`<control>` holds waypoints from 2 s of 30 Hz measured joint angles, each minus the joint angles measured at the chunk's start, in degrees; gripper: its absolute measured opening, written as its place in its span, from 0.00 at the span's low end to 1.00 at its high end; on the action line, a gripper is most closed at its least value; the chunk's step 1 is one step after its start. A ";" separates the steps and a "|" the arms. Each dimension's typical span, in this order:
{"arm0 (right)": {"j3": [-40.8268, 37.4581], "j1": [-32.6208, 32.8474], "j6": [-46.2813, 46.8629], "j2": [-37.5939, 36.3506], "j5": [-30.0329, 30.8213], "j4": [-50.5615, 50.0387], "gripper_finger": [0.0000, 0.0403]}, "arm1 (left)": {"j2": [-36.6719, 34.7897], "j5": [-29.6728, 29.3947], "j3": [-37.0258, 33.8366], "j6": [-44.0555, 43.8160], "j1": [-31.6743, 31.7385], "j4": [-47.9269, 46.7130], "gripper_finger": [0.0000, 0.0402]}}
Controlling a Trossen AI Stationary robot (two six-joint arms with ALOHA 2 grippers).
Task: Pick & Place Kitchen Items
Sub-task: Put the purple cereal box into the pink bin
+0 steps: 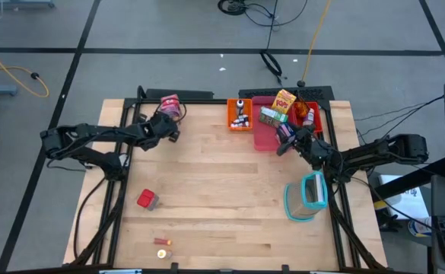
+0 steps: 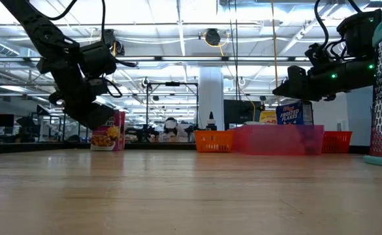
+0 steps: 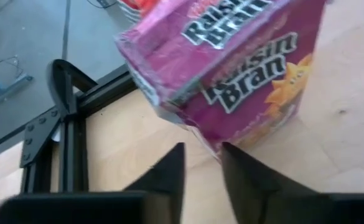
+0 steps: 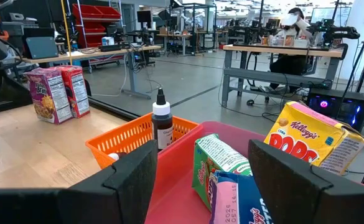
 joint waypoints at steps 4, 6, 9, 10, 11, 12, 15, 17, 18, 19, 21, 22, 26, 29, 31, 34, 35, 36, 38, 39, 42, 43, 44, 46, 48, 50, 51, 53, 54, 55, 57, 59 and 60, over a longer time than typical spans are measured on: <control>-0.01 0.00 0.00 0.00 0.00 0.00 0.60 | 0.00 0.74 0.00 0.12 0.00 -0.04 0.07; -0.02 0.00 0.00 0.00 0.00 0.02 0.60 | 0.00 0.82 0.00 0.05 0.00 -0.04 0.02; -0.01 0.00 0.00 0.00 0.00 0.01 0.60 | 0.00 0.90 0.00 0.10 0.00 -0.05 0.02; -0.01 0.00 0.00 0.00 0.00 0.01 0.60 | 0.00 1.31 0.00 0.10 0.00 -0.07 0.01; 0.00 0.00 0.00 0.00 0.00 0.00 0.60 | 0.00 1.80 0.00 0.10 0.00 -0.07 0.01; -0.01 0.00 0.00 0.00 0.00 0.01 0.60 | 0.00 1.96 0.00 0.05 0.00 -0.07 0.01; 0.00 0.00 0.00 0.00 0.00 0.00 0.60 | 0.00 2.79 0.00 -0.17 0.00 -0.11 0.00; -0.01 0.00 0.00 0.00 0.00 0.00 0.60 | 0.00 4.23 0.00 -0.22 -0.01 -0.22 0.00; 0.00 0.00 0.00 0.00 0.00 0.00 0.60 | 0.00 4.82 0.00 -0.24 -0.22 -0.36 0.00; -0.02 0.00 0.00 0.00 -0.02 0.00 0.60 | 0.00 4.94 0.00 -0.35 -0.60 -0.79 0.00; 0.00 0.00 0.00 0.00 0.00 0.00 0.60 | 0.00 4.85 0.02 -1.32 -1.66 -2.58 0.00; -0.01 0.00 0.00 0.00 -0.01 0.00 0.60 | 0.00 4.38 0.14 -1.78 -2.26 -3.98 0.00; 0.00 -0.02 0.00 0.00 0.00 0.00 0.60 | 0.00 2.31 1.22 -3.26 -4.06 -9.85 0.00; -0.02 0.00 0.00 0.00 0.00 0.00 0.60 | 0.00 3.23 1.32 -3.61 -4.52 -10.69 0.01; 0.00 0.00 0.03 0.00 -0.01 0.00 0.60 | 0.00 3.12 1.36 -3.12 -4.54 -10.64 0.03; 0.00 0.00 0.03 0.00 -0.02 0.00 0.60 | 0.00 1.47 1.37 -1.04 -4.15 -10.44 0.09; 0.00 0.00 0.03 0.00 -0.02 0.00 0.60 | 0.00 1.56 1.38 -0.52 -3.77 -10.40 0.12; -0.02 0.00 0.03 0.00 -0.02 0.00 0.60 | 0.00 2.03 1.38 0.09 -3.27 -10.40 0.16; 0.00 0.00 0.03 0.00 -0.02 0.00 0.60 | 0.00 2.99 1.38 1.41 -2.41 -10.40 0.23; -0.02 0.00 0.03 0.00 -0.02 0.00 0.60 | 0.00 3.17 1.38 1.89 -2.02 -10.43 0.28; -0.01 0.00 0.03 0.00 -0.02 0.00 0.60 | 0.00 3.01 1.38 2.95 -0.73 -10.13 0.41; 0.00 -0.02 0.03 0.00 -0.02 0.00 0.60 | 0.00 2.82 1.38 3.65 -0.24 -9.66 0.46; -0.02 0.00 0.01 0.00 -0.02 0.00 0.60 | 0.00 2.85 1.38 4.44 0.21 -8.95 0.50; 0.00 0.00 0.03 0.00 -0.02 0.00 0.60 | 0.00 3.09 1.38 6.37 0.94 -7.11 0.58; 0.00 -0.02 0.02 0.00 -0.02 0.00 0.60 | 0.00 3.22 1.38 8.67 1.65 -4.94 0.65; -0.01 0.00 0.03 0.00 -0.02 0.00 0.60 | 0.00 3.21 1.40 11.12 2.50 -2.88 0.71; 0.00 0.00 0.03 0.00 -0.02 0.00 0.60 | 0.00 3.20 1.42 12.58 2.89 -2.01 0.73; -0.01 -0.02 0.03 0.02 -0.02 0.00 0.60 | 0.00 3.23 1.42 15.46 3.94 -1.10 0.76; -0.02 -0.02 0.03 0.00 -0.02 0.00 0.60 | 0.00 3.23 1.42 16.62 4.53 -1.05 0.77; 0.00 -0.01 0.03 0.00 -0.02 0.00 0.60 | 0.00 3.21 1.42 17.67 5.18 -1.07 0.78; -0.01 -0.02 0.03 0.00 -0.02 0.00 0.60 | 0.00 3.24 1.42 19.45 6.34 -0.82 0.80; -0.01 -0.01 0.01 0.00 -0.02 0.00 0.60 | 0.00 3.27 1.42 21.86 7.35 -0.14 0.80; 0.00 -0.01 0.02 0.01 -0.02 0.00 0.60 | 0.00 3.33 1.42 22.85 7.76 0.32 0.80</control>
